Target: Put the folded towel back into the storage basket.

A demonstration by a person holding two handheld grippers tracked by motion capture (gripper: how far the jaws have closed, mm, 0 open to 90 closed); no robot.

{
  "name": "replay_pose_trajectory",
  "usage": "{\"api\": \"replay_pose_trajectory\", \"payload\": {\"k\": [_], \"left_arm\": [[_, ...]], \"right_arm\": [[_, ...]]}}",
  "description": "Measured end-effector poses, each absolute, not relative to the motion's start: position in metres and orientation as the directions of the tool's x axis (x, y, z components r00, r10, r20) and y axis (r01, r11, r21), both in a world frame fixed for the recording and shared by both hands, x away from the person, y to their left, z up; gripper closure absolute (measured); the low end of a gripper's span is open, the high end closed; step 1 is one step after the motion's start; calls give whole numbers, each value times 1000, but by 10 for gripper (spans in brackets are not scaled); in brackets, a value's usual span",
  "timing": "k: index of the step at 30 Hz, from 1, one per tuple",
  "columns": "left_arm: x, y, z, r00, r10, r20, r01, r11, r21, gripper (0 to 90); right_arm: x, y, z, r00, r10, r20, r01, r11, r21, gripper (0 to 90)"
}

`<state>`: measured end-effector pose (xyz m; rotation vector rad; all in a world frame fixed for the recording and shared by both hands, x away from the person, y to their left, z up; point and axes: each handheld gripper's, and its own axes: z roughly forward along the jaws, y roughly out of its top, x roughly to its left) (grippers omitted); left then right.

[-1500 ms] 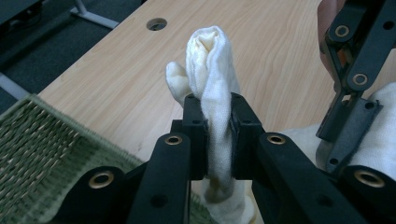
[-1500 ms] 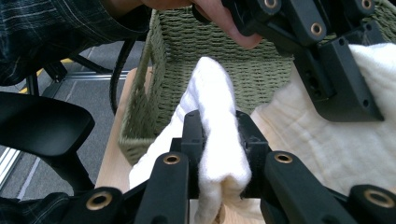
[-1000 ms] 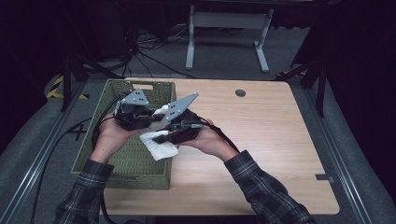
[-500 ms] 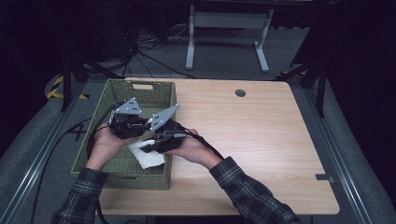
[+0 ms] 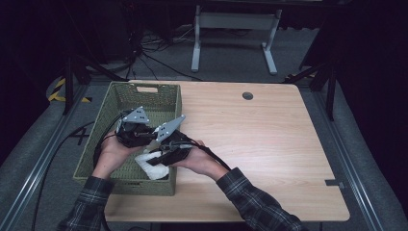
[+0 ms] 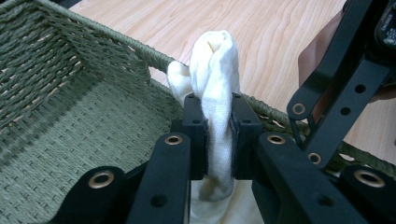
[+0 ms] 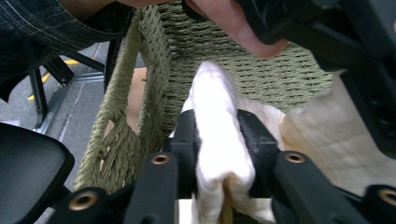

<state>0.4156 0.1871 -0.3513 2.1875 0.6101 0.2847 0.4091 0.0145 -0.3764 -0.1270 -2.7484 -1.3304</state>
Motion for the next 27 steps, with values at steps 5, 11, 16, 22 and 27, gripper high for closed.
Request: {"api": "replay_pose_trajectory", "payload": {"k": [5,11,16,22,27], "left_arm": [[418,187,-351,854,521,-3,332,-540,773,803],[421,189,-348,846,533,5,337,-543,769,803],[427,191,-344,832,555,-11,358,-522,774,802],[437,189,-335,807,590,-26,388,-496,777,803],[448,182,-330,784,621,-16,406,-493,770,802]], "right_arm": [[411,13,-376,-993,43,113,115,620,776,566],[416,2,-367,-992,70,109,129,602,788,511],[420,-14,-361,-991,93,99,135,590,796,463],[422,-42,-353,-990,118,82,135,576,806,415],[422,-67,-347,-988,141,57,128,572,810,390]]}}
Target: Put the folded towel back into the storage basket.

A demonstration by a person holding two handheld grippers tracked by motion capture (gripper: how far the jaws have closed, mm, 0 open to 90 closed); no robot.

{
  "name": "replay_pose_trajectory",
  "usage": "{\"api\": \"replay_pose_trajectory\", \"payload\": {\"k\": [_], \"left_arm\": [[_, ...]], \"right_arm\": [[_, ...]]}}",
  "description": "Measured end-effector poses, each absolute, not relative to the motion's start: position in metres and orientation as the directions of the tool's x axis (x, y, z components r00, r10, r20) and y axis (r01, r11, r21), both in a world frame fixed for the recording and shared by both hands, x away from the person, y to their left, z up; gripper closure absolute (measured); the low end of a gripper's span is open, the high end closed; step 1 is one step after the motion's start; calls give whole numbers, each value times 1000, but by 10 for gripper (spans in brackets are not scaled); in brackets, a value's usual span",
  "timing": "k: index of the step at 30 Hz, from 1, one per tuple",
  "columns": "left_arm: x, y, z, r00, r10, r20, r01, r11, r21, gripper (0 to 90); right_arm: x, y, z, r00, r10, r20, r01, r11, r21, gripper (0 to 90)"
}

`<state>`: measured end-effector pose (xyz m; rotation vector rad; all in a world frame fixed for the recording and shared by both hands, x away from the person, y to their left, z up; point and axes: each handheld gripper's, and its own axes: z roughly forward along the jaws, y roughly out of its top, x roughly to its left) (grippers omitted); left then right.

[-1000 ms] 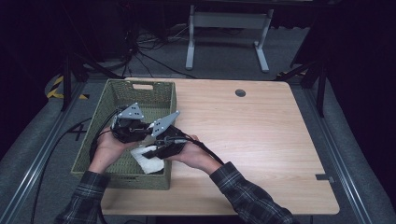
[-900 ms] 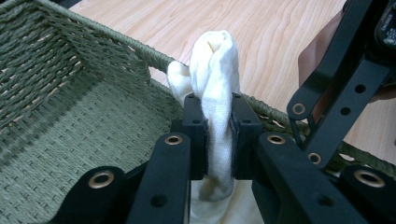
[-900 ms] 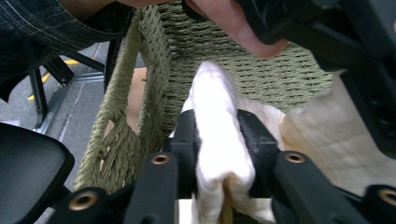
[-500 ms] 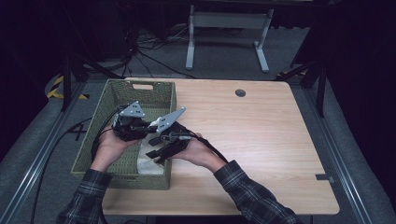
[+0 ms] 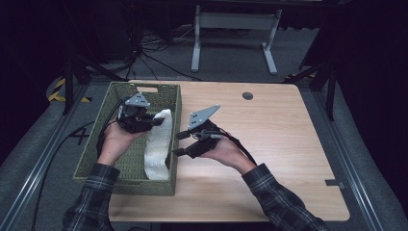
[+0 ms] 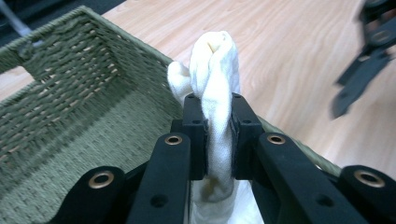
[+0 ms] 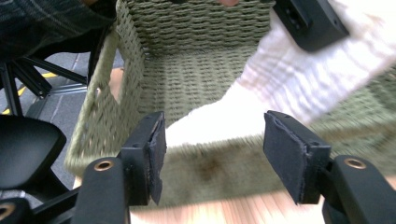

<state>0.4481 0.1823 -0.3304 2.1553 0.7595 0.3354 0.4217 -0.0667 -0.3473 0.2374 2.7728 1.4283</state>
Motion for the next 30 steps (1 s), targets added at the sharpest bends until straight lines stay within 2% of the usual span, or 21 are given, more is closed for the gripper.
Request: {"api": "replay_pose_trajectory", "payload": {"k": [13,17,18,20,26,30], "left_arm": [[476,168,-342,735,678,-8,471,-502,725,778],[480,167,-344,718,696,-13,485,-486,727,669],[481,166,-343,715,699,-9,486,-488,725,669],[481,165,-341,707,708,1,480,-480,734,572],[478,159,-337,714,700,-21,477,-465,746,463],[474,153,-337,723,690,-31,473,-463,750,421]], "right_arm": [[418,-160,-353,-975,223,23,150,574,805,357],[418,-180,-359,-968,248,26,167,568,806,351],[418,-187,-361,-966,258,27,174,565,806,349],[418,-205,-366,-957,286,38,198,555,808,343],[418,-229,-375,-946,321,49,228,550,803,332],[418,-237,-378,-942,330,53,238,550,801,331]]}}
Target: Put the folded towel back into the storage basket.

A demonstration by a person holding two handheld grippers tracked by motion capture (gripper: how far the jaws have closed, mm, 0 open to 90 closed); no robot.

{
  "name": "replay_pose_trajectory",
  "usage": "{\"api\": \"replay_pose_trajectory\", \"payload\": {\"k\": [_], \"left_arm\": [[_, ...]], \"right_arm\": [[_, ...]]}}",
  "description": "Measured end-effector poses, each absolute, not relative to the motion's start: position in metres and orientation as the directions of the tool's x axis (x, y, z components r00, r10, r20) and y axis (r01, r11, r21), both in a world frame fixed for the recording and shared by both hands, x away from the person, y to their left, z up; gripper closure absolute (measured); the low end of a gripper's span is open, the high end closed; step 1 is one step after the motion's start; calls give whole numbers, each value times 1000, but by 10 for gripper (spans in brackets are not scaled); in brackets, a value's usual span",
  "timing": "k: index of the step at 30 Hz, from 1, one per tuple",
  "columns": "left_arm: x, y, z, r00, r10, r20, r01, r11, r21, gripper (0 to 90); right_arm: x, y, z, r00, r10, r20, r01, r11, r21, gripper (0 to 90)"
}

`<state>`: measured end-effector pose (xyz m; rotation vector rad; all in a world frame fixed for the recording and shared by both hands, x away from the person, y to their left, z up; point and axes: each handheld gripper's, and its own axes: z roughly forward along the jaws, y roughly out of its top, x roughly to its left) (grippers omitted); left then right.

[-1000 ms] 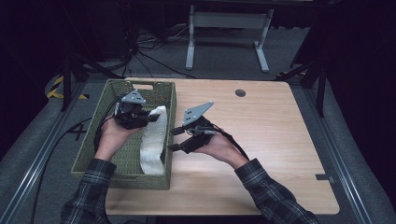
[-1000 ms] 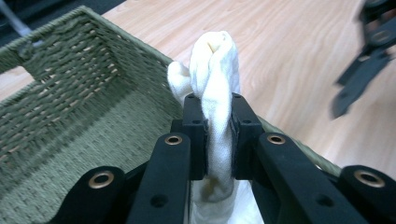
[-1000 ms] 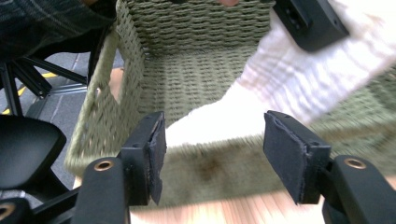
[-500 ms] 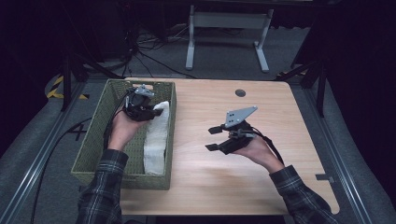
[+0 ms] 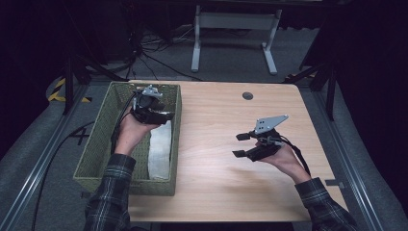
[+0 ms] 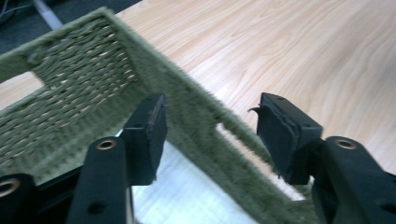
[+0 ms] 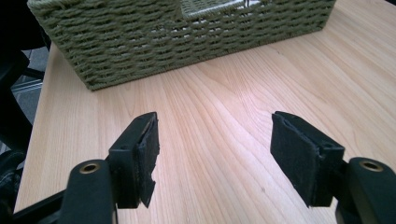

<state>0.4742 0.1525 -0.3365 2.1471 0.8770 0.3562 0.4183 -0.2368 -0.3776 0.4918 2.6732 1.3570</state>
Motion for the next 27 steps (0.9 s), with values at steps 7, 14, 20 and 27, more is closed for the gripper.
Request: {"api": "replay_pose_trajectory", "payload": {"k": [7,14,20,27], "left_arm": [[458,131,-333,747,663,-46,452,-456,766,335],[443,108,-331,764,641,-67,445,-449,775,290],[434,85,-334,774,628,-83,444,-444,779,261],[420,57,-339,787,610,-92,437,-448,780,242]], "right_arm": [[418,-252,-384,-938,343,48,246,563,789,326],[416,-263,-389,-933,358,42,259,586,767,296],[410,-276,-395,-927,372,46,273,585,764,297],[403,-289,-404,-920,390,47,292,598,746,279]]}}
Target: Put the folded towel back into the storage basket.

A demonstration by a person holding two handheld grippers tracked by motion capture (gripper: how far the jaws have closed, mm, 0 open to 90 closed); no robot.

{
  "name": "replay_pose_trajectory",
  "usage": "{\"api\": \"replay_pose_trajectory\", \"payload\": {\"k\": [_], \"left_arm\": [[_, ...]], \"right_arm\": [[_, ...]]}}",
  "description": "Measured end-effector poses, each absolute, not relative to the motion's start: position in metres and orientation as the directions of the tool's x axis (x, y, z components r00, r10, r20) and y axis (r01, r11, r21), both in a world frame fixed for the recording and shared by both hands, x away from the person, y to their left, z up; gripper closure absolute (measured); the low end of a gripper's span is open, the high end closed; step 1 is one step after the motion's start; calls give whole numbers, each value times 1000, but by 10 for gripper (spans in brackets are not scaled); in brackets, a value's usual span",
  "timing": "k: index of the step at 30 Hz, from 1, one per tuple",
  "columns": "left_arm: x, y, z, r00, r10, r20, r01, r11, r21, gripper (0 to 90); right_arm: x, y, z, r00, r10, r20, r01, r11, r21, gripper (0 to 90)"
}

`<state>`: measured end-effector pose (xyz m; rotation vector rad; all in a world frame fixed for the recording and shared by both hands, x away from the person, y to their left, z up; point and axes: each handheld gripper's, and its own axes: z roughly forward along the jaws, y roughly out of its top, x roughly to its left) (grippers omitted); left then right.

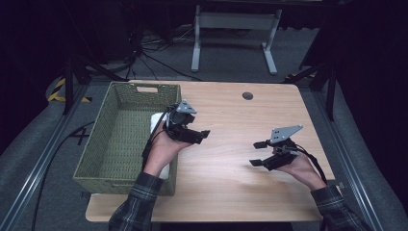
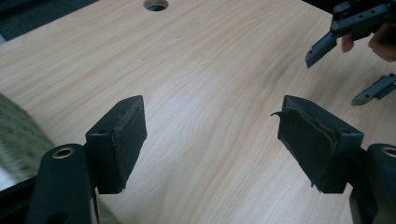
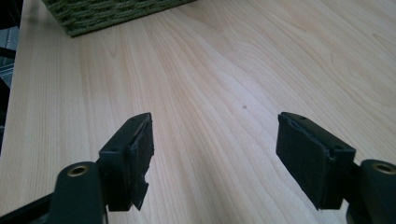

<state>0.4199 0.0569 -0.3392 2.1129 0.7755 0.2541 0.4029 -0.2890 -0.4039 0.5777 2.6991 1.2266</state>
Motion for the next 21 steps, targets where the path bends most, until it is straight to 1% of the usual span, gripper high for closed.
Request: {"api": "replay_pose_trajectory", "payload": {"k": [2,11,15,21], "left_arm": [[416,51,-341,790,606,-93,437,-449,779,242],[391,20,-353,825,560,-81,403,-482,778,242],[382,6,-365,836,542,-84,396,-491,776,242],[372,-11,-388,852,515,-96,403,-528,748,232]], "right_arm": [[400,-292,-407,-916,399,51,303,602,739,262],[387,-311,-419,-898,434,65,341,596,726,257],[379,-318,-426,-888,453,73,363,596,716,252],[371,-330,-434,-877,476,70,382,599,704,242]]}}
